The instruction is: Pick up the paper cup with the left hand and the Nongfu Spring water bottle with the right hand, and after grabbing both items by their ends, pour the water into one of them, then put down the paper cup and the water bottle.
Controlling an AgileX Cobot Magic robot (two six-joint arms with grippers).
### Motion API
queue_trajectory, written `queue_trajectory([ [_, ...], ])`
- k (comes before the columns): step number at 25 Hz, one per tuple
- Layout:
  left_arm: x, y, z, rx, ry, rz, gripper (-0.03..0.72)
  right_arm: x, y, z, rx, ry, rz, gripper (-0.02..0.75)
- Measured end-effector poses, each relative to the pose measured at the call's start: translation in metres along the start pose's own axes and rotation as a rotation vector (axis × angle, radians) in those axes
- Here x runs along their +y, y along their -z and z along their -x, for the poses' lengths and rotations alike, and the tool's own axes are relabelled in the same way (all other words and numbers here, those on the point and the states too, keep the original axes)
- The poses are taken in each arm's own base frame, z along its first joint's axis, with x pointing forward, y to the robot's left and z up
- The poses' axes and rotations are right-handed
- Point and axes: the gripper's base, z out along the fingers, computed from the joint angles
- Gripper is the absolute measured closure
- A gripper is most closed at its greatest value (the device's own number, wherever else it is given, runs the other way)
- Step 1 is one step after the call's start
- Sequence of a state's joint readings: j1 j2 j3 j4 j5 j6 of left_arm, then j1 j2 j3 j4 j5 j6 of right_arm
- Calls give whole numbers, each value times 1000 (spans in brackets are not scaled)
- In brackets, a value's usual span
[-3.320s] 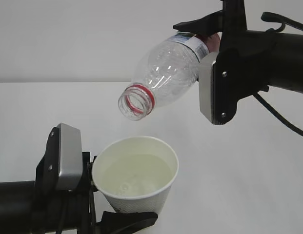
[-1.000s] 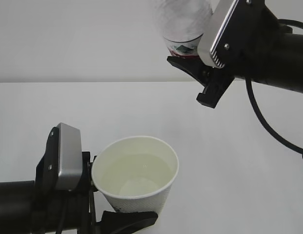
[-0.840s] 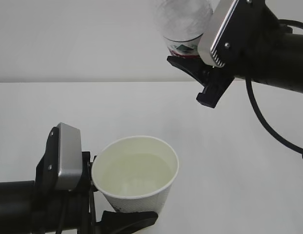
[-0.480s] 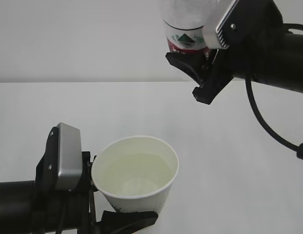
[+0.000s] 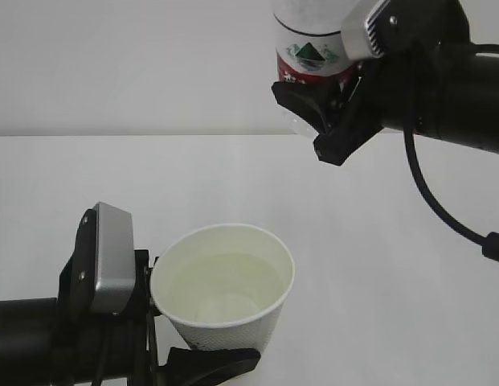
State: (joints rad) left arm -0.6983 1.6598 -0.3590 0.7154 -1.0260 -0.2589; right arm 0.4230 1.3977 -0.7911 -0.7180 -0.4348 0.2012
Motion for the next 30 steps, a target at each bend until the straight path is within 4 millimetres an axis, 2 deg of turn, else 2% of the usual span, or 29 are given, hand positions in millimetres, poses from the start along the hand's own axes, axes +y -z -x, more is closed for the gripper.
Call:
queue_trajectory([
  [16, 0, 0, 0, -1, 0, 0, 169, 0, 0, 0, 0, -190, -1, 271],
  [30, 0, 0, 0, -1, 0, 0, 171, -2, 0, -2, 21, -242, -23, 271],
])
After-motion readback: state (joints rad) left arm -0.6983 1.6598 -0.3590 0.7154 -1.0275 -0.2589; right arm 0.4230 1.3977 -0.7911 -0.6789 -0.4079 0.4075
